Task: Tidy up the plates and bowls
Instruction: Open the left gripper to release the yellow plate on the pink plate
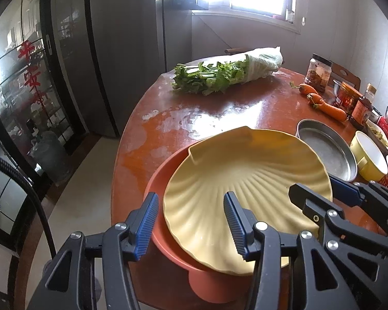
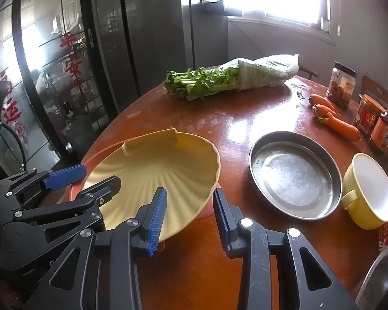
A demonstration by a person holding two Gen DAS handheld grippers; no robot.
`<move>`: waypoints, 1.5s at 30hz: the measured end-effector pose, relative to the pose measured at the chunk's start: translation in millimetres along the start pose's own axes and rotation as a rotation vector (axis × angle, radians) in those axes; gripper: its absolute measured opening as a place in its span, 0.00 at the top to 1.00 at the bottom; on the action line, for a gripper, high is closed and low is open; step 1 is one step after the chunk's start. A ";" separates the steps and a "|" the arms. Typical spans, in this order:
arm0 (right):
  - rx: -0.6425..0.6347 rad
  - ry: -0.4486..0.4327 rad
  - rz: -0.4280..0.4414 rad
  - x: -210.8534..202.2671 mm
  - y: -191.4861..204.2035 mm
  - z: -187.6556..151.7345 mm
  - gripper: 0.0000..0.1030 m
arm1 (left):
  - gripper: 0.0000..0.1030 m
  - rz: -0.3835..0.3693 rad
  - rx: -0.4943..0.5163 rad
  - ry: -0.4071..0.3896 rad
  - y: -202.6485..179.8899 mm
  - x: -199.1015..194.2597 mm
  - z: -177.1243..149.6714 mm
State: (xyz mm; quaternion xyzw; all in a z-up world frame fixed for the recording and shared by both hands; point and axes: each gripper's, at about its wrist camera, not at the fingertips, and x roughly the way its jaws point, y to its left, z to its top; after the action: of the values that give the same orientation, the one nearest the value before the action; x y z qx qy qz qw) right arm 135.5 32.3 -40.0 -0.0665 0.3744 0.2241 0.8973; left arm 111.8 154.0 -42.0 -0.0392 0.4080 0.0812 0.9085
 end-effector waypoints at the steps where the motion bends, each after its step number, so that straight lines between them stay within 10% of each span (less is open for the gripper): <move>1: 0.004 0.002 0.001 0.2 -0.9 0.8 0.62 | 0.48 -0.001 0.000 -0.001 0.2 -0.6 0.3; 22: 0.062 0.013 0.022 -7.0 -12.6 -1.3 0.53 | 0.27 -0.006 -0.042 -0.025 7.9 -11.4 -0.5; 45: 0.128 -0.044 -0.046 -47.2 -38.2 -9.3 0.44 | 0.25 -0.035 0.034 -0.097 -23.2 -41.2 6.7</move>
State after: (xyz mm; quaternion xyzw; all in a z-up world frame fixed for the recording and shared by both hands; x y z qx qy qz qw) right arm 117.6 -21.0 -15.4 -0.0125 0.3667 0.1804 0.9126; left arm 93.9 127.3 -6.7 -0.0269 0.3639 0.0599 0.9291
